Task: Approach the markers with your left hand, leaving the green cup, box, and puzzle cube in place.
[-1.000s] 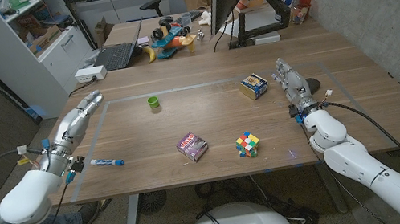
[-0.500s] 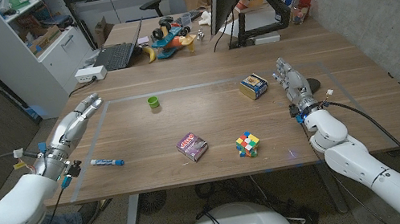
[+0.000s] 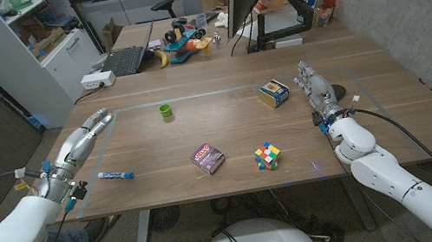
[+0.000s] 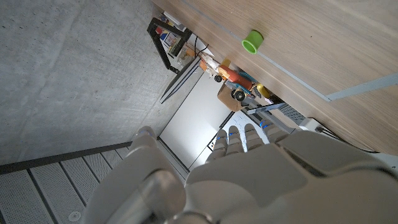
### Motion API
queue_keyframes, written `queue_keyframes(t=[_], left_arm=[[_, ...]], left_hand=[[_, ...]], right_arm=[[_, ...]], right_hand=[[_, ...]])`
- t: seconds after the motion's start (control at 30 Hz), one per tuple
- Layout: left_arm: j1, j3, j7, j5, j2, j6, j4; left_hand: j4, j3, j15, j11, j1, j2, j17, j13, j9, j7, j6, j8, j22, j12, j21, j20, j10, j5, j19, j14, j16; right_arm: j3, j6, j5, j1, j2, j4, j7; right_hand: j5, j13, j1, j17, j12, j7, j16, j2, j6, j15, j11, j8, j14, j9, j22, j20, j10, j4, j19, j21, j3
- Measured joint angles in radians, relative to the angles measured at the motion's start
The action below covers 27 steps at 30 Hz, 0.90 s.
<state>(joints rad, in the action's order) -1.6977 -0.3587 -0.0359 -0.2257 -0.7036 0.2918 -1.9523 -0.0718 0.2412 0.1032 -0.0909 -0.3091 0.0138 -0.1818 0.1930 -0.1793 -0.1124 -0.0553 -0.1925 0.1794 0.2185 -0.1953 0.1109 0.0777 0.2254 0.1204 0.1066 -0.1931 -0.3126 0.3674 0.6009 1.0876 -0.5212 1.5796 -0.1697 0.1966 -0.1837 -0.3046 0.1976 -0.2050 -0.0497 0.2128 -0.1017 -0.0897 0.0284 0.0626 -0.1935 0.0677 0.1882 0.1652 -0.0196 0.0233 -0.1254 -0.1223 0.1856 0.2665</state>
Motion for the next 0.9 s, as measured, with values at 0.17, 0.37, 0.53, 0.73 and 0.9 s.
queue_keyframes(t=[0.17, 0.37, 0.53, 0.73, 0.9], left_arm=[[-0.025, -0.025, -0.005, 0.010, 0.020, 0.005, -0.008], [-0.030, -0.033, -0.008, 0.022, 0.026, 0.008, -0.010], [-0.037, -0.046, -0.009, 0.034, 0.036, 0.008, -0.013], [-0.043, -0.066, -0.010, 0.055, 0.048, 0.006, -0.016], [-0.043, -0.068, -0.004, 0.090, 0.048, -0.002, -0.016]], left_hand=[[0.000, 0.000, 0.000, 0.000, -0.001, 0.001, 0.000, 0.000, 0.000, 0.000, 0.000, 0.000, 0.000, 0.000, 0.000, 0.000, 0.000, -0.004, 0.000, 0.000, 0.000], [0.000, 0.000, 0.000, 0.000, -0.001, 0.001, 0.000, 0.000, 0.000, 0.000, 0.000, 0.000, 0.000, 0.000, 0.000, 0.000, 0.000, -0.004, 0.000, 0.000, 0.000], [0.000, 0.000, 0.000, 0.000, -0.001, 0.001, 0.000, 0.000, 0.000, 0.000, 0.000, 0.000, 0.000, 0.000, 0.000, 0.000, 0.000, -0.004, 0.000, 0.000, 0.000], [-0.002, 0.002, 0.000, 0.000, -0.005, 0.005, 0.000, 0.000, 0.000, 0.005, 0.005, 0.000, 0.000, 0.000, 0.000, 0.000, 0.000, -0.004, 0.000, 0.000, 0.000], [-0.008, 0.000, 0.000, 0.000, -0.005, 0.005, 0.000, 0.000, 0.000, 0.005, 0.005, 0.000, 0.000, 0.000, 0.000, 0.000, 0.000, -0.004, 0.000, 0.000, 0.000]], right_arm=[[0.000, -0.007, -0.003, 0.001, 0.000, 0.002, -0.005], [0.000, -0.007, -0.004, 0.001, 0.000, 0.002, -0.006], [-0.002, -0.007, -0.006, 0.001, 0.003, 0.000, -0.006], [-0.004, -0.006, -0.008, 0.001, 0.005, -0.004, -0.007], [-0.004, -0.006, -0.008, 0.001, 0.006, -0.005, -0.007]], right_hand=[[0.000, 0.000, 0.000, 0.000, 0.000, 0.000, 0.000, 0.000, 0.000, -0.006, 0.000, 0.000, -0.006, 0.000, 0.000, 0.000, 0.000, 0.000, 0.000, 0.000, 0.000], [-0.005, 0.000, 0.000, 0.000, 0.000, 0.003, 0.000, 0.000, -0.003, -0.006, 0.000, 0.000, -0.005, 0.000, 0.000, 0.000, 0.000, 0.000, 0.000, 0.000, 0.000], [-0.005, 0.000, 0.000, 0.000, 0.000, 0.003, 0.000, 0.000, -0.003, -0.006, 0.000, 0.000, -0.005, 0.000, 0.000, 0.000, 0.000, 0.000, 0.000, 0.000, 0.000], [-0.005, 0.000, 0.000, 0.000, 0.000, 0.003, 0.000, 0.000, -0.003, -0.005, 0.000, 0.000, -0.005, 0.000, 0.000, 0.000, 0.000, 0.000, 0.000, 0.000, 0.000], [-0.005, 0.000, 0.000, 0.000, 0.000, 0.003, 0.000, 0.000, -0.003, -0.005, 0.000, 0.000, -0.005, 0.000, 0.000, 0.000, 0.000, 0.000, 0.000, 0.000, 0.000]])
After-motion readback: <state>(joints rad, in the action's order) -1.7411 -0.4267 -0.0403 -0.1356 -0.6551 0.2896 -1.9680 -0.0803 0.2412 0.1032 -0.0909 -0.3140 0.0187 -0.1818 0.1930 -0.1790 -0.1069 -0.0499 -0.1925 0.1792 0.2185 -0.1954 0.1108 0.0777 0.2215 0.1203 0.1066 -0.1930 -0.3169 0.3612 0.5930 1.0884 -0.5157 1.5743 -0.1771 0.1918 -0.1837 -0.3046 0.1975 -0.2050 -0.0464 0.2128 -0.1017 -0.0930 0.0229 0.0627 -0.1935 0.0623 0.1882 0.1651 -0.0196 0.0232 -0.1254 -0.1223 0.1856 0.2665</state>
